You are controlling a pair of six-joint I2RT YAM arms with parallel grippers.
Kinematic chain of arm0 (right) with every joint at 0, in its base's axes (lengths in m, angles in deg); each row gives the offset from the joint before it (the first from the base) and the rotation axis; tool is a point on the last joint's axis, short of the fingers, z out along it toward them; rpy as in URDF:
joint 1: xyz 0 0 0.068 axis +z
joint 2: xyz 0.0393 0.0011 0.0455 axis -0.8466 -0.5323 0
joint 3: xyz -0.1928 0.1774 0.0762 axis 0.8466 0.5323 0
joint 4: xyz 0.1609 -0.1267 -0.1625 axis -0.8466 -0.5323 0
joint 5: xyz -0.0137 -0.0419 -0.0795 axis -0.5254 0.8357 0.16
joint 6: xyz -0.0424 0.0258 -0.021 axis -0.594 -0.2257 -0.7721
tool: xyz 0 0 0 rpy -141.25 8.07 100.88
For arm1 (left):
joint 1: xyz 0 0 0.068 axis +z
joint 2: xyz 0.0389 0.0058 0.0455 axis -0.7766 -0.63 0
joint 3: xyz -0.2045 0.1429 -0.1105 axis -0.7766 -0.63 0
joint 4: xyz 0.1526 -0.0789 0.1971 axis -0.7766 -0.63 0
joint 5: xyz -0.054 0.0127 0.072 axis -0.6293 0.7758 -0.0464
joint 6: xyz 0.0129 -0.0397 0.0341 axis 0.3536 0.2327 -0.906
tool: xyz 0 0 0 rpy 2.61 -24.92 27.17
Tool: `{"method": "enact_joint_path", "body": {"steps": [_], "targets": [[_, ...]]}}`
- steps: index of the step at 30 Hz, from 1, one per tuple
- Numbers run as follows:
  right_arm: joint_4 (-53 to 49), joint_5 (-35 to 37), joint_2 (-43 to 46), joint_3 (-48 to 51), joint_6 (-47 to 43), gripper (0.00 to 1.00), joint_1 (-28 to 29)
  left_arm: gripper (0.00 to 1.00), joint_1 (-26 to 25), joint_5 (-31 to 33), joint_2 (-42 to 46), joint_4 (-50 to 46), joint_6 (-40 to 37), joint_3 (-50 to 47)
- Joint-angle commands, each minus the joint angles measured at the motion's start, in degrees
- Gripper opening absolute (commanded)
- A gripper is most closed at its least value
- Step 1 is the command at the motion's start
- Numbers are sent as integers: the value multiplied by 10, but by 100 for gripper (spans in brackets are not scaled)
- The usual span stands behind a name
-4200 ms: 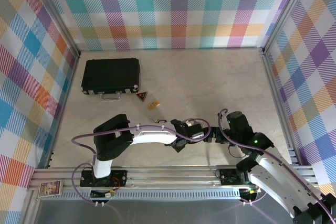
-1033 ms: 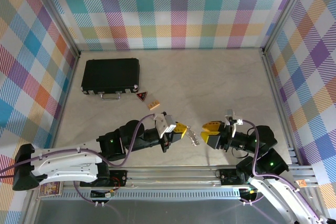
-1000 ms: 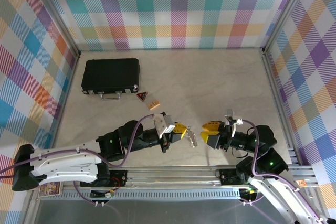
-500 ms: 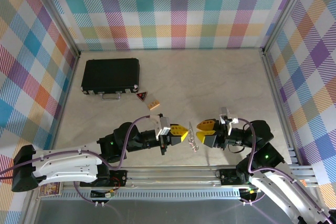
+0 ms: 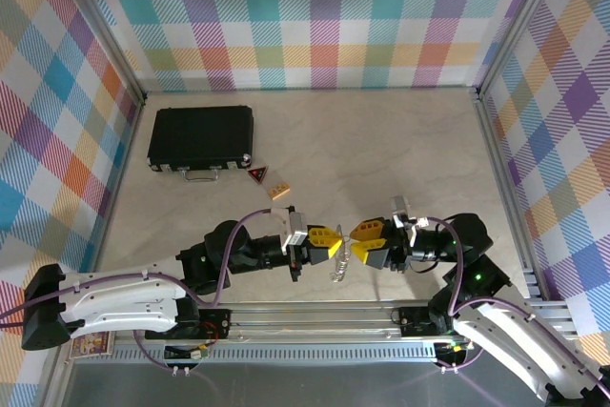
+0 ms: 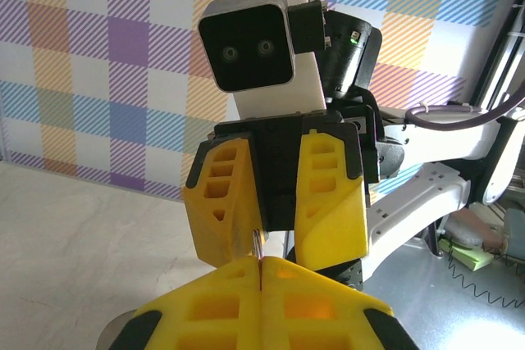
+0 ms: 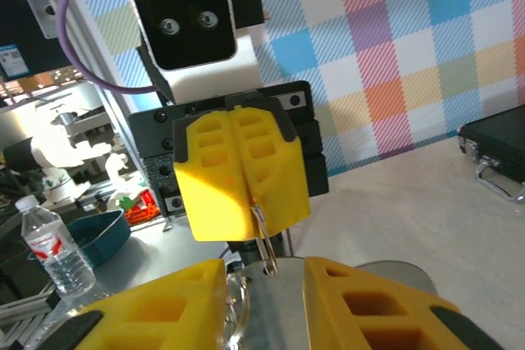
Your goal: Put the keys on the keyring
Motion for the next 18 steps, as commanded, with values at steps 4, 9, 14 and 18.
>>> {"method": "enact_joint_path", "body": {"steps": [4,9,14,18], "targets": [[29,-16,-9,-23,-31,22,22,0,5,-15,3,36,12,11],[31,-14,-12,-23,-40,15,34,0,5,-19,0,39,15,12],[19,-10,-12,-26,-51,2,46,0,6,-24,-5,41,19,11],[11,-5,-8,-27,-58,0,53,0,6,-27,-7,41,22,9]]}}
